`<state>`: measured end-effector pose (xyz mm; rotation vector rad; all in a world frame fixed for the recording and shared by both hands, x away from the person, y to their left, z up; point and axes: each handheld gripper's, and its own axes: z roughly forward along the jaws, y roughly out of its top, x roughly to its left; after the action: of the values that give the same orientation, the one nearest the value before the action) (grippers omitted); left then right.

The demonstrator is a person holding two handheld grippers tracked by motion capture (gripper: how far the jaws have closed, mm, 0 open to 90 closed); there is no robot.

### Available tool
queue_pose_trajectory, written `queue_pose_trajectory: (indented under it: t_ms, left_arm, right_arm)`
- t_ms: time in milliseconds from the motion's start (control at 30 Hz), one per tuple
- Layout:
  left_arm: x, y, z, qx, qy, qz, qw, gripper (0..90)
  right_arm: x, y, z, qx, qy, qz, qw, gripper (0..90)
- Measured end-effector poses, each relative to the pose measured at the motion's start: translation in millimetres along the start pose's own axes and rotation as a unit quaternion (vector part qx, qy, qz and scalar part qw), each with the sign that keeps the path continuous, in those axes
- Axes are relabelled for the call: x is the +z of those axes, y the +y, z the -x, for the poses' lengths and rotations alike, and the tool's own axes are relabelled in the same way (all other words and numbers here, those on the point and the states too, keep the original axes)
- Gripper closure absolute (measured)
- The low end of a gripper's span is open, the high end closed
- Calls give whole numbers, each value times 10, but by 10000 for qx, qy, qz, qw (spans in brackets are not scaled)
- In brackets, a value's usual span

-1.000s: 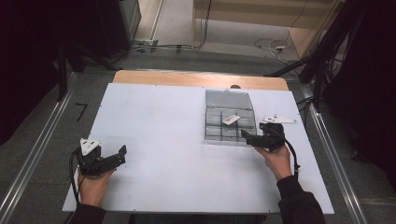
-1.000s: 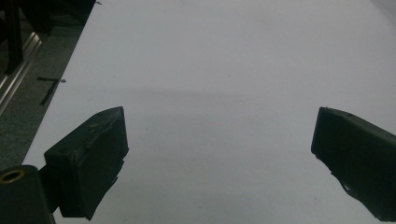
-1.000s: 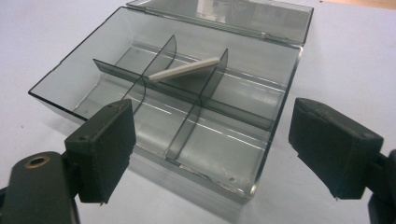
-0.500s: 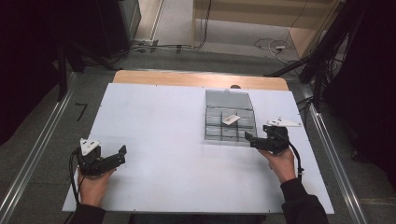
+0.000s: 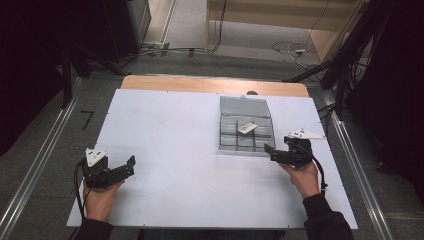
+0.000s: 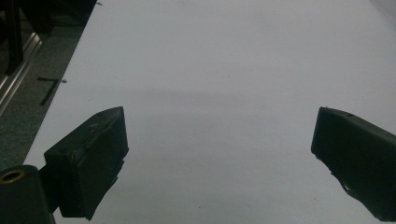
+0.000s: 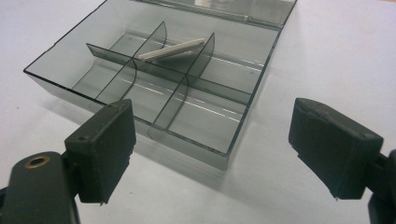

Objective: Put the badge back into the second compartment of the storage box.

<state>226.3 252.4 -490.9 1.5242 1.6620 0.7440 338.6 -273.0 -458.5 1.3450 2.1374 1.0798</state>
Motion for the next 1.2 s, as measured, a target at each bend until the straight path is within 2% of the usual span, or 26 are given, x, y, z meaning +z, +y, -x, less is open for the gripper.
queue_pose_trajectory:
  t_ms: [1200]
  left_arm:
    - [-1, -1, 2, -2, -11, -1, 10000, 44]
  right_arm:
    - [-216, -154, 80, 76, -18, 117, 9999, 136]
